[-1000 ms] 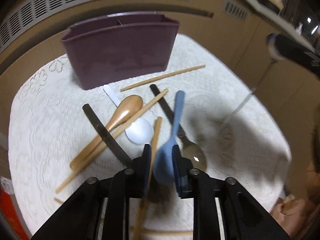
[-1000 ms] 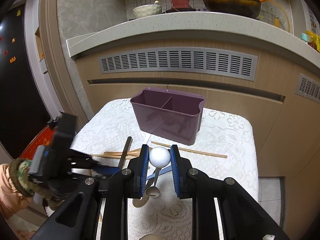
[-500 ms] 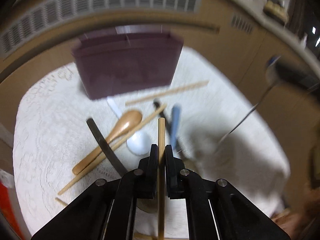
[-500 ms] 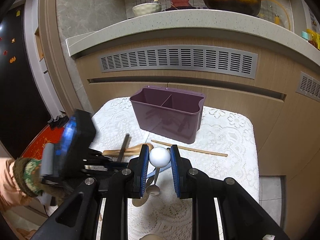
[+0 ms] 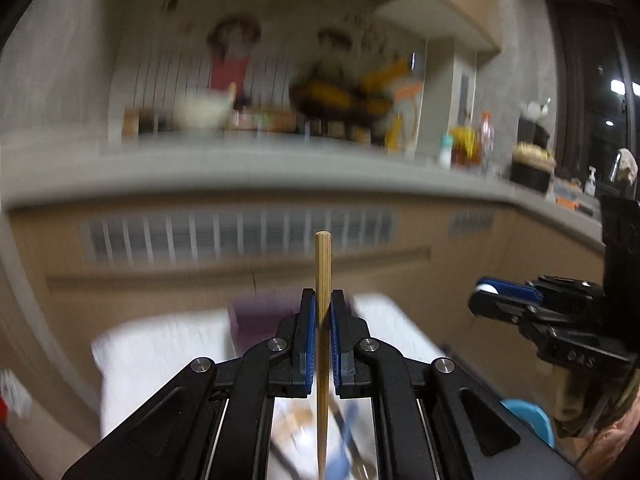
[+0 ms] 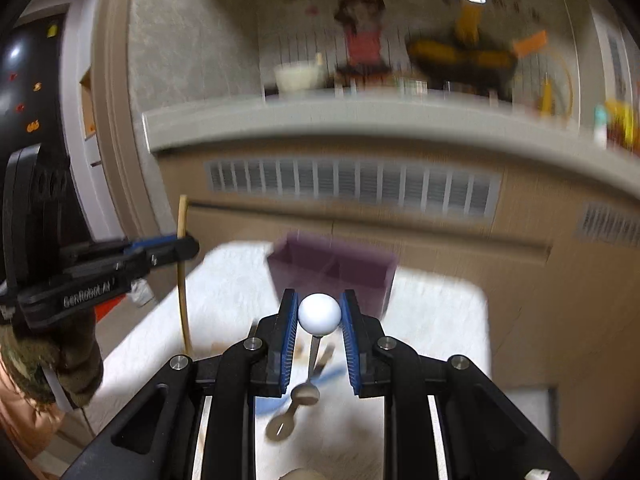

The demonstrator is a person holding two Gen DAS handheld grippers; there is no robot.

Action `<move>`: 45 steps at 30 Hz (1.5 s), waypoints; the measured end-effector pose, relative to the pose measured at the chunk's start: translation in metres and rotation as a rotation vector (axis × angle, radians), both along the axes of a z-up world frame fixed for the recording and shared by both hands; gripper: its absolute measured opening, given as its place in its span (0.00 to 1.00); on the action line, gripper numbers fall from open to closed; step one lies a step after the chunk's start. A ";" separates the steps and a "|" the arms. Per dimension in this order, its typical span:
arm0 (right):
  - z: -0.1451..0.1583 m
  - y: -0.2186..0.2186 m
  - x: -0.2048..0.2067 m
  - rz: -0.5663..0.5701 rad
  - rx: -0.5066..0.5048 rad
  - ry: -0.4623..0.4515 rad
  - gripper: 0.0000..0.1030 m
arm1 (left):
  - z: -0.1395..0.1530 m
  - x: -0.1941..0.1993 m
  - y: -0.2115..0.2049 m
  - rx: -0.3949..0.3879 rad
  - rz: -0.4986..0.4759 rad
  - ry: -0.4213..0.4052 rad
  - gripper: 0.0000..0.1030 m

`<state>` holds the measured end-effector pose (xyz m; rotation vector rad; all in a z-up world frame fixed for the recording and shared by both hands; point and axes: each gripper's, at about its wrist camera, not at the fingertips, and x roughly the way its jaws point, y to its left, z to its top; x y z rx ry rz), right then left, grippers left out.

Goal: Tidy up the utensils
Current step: 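Carry the spoon and chopstick up over the purple holder with both tools, then lower both items into the purple holder and open both tools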

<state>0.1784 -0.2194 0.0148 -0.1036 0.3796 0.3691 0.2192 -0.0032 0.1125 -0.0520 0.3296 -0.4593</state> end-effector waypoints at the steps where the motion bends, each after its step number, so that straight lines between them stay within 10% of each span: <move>1: 0.018 0.002 0.002 -0.004 -0.015 -0.044 0.20 | 0.018 0.005 0.001 -0.002 0.008 -0.047 0.06; 7: 0.109 0.012 0.027 -0.035 -0.073 -0.266 0.20 | 0.093 0.061 -0.001 -0.043 0.032 -0.210 0.06; 12: 0.125 0.019 0.074 -0.064 -0.070 -0.280 0.20 | 0.090 0.105 -0.001 -0.050 0.047 -0.224 0.07; 25: -0.009 0.032 0.197 -0.032 -0.047 0.107 0.21 | -0.042 0.202 -0.013 -0.066 0.036 0.094 0.08; 29: -0.044 0.030 0.214 -0.022 -0.017 0.220 0.43 | -0.078 0.212 -0.011 -0.091 0.046 0.178 0.20; 41: -0.057 0.018 0.136 -0.134 -0.071 0.011 0.99 | -0.138 0.132 0.011 -0.030 0.152 0.302 0.64; 45: -0.074 0.017 0.113 -0.184 -0.051 -0.007 0.99 | -0.160 0.101 0.015 0.001 0.167 0.362 0.84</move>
